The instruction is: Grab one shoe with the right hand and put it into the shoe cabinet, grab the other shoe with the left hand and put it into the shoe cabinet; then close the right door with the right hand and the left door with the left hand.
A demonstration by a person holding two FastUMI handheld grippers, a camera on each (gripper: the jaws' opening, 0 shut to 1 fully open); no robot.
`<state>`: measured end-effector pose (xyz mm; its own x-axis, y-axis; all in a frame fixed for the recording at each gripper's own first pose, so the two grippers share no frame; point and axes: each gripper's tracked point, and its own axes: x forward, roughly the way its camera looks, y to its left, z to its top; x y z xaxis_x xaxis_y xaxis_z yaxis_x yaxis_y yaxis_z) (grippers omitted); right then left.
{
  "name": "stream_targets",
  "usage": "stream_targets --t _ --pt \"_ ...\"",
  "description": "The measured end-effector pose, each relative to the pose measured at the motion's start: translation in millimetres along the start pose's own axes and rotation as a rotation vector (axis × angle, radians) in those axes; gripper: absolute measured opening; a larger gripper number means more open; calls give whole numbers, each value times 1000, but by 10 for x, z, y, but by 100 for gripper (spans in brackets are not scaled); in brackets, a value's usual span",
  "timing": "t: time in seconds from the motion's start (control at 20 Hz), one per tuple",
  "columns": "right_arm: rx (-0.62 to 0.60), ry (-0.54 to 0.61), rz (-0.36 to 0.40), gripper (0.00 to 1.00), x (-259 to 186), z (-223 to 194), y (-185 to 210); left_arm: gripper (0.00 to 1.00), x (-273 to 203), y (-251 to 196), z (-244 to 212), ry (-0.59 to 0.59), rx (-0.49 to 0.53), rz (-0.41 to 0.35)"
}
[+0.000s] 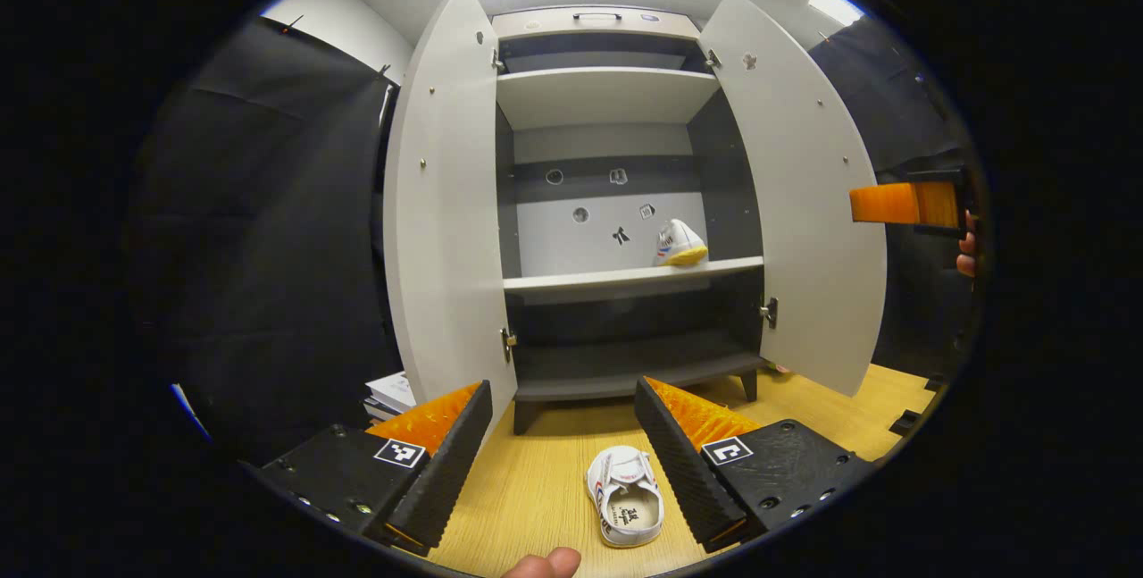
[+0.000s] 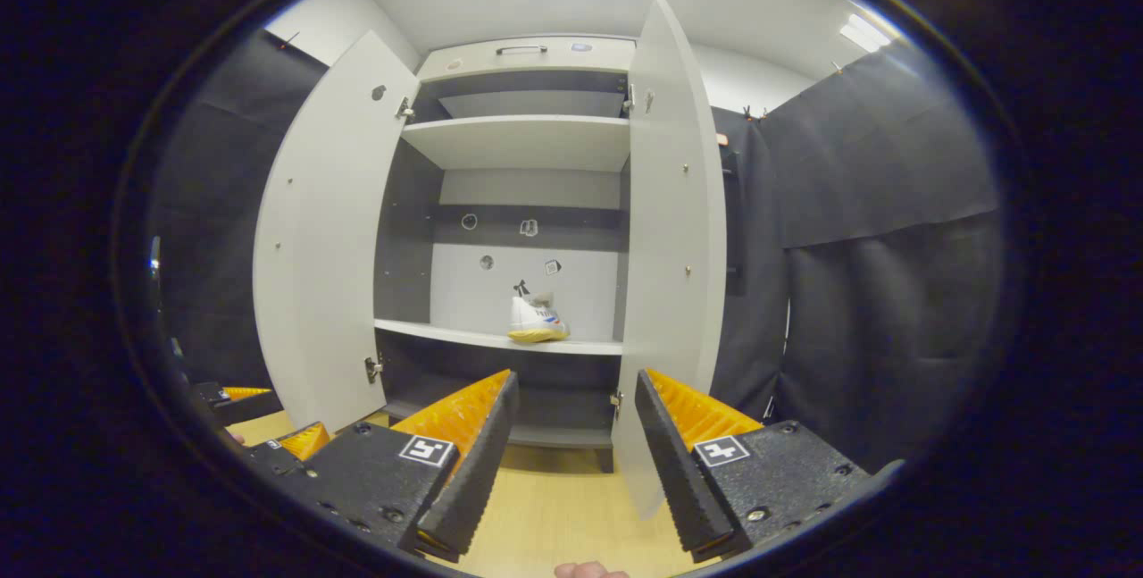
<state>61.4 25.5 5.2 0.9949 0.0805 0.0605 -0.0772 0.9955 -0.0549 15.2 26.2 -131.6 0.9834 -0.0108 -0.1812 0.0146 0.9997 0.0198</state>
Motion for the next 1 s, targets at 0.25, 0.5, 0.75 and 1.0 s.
stream_targets --t 0.25,0.5,0.75,1.0 --pt "-9 10 19 98 -262 -93 -54 97 -5 -73 -741 189 2 -23" --pt "-17 50 43 98 -339 -234 -126 97 212 -198 -1482 384 31 -81" --pt "-5 88 30 97 -285 -338 -245 97 454 -201 -1748 491 52 -97" --pt "-1 124 3 98 -207 -452 -362 97 795 -244 -2025 553 44 -124"
